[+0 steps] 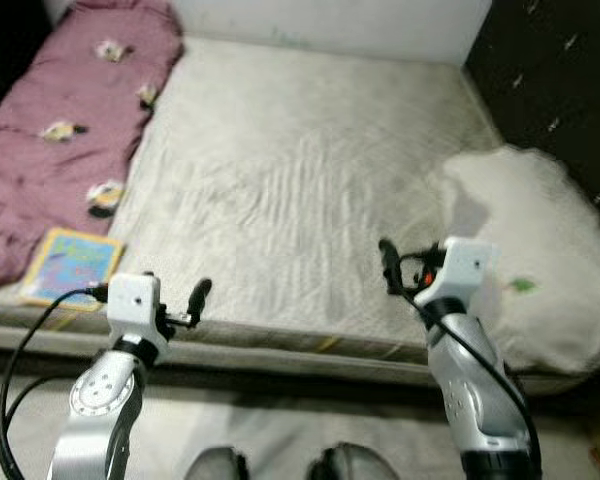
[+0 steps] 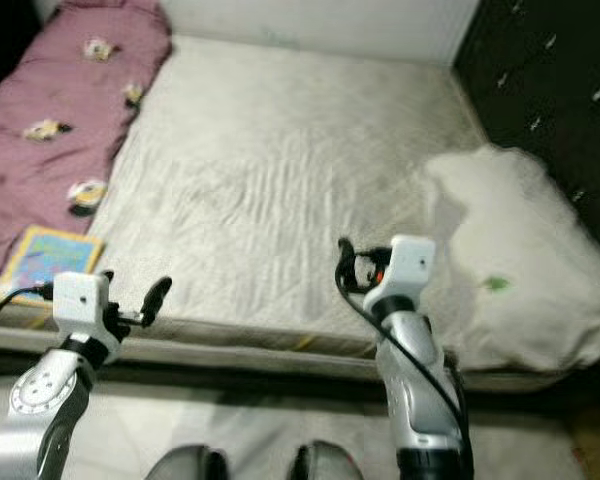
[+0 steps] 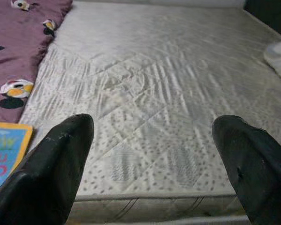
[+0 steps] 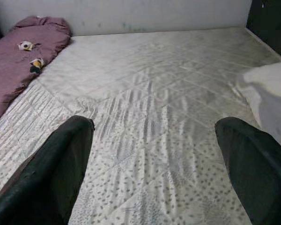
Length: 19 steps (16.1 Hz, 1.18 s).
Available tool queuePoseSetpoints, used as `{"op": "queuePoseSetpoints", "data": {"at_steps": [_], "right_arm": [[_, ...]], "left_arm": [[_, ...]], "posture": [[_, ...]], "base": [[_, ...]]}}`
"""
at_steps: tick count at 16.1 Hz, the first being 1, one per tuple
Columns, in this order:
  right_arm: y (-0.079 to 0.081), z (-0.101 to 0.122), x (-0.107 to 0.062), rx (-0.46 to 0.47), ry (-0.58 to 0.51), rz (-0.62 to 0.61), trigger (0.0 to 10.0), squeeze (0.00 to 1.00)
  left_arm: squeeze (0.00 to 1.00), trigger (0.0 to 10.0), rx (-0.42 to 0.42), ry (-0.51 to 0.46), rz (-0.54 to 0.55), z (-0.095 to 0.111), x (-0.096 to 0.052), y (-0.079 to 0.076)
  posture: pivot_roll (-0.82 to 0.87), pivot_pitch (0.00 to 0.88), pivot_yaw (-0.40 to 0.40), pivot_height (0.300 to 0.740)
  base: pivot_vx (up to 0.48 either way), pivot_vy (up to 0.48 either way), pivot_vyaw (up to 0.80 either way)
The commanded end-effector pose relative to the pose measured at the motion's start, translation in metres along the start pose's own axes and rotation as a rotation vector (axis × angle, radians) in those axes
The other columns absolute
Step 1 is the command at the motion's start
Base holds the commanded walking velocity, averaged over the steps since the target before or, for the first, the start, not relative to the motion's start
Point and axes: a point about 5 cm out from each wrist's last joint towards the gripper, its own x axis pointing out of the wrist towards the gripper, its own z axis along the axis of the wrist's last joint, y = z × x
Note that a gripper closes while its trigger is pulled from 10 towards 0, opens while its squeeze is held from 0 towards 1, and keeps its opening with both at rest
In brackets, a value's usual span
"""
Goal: Clean up the room
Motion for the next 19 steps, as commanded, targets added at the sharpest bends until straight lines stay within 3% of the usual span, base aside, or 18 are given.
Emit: {"op": "queuePoseSetpoints", "data": {"at_steps": [1, 6, 14, 19], "right_arm": [[-0.0117, 0.0005, -0.0022, -0.01, 0.003, -0.037, 10.0, 0.0], [-0.0094, -0.0012, -0.0028, -0.011, 0.008, -0.031, 10.0, 0.0], [-0.0099, -0.0018, -0.0017, -0.017, 0.009, -0.033, 10.0, 0.0], [-0.0104, -0.0024, -0.0019, -0.021, 0.014, -0.034, 10.0, 0.0]], "left_arm": [[0.0, 10.0, -0.019, -0.01, -0.045, 0.0006, 0.0011, -0.0085], [0.0, 10.0, -0.025, -0.03, -0.088, 0.0036, -0.0011, -0.0106], [0.0, 10.0, -0.014, -0.016, -0.072, 0.002, -0.002, -0.0082], [0.0, 10.0, -0.018, -0.019, -0.067, 0.0014, -0.0029, -0.0089]], "posture": [[0.02, 0.105, -0.05, 0.74], [0.02, 0.101, -0.05, 0.74], [0.03, 0.102, -0.05, 0.74], [0.03, 0.103, -0.052, 0.74]], "base": [[0.0, 0.48, 0.0], [0.29, 0.333, 0.0], [0.419, 0.0, 0.0], [0.0, 0.0, 0.0]]}}
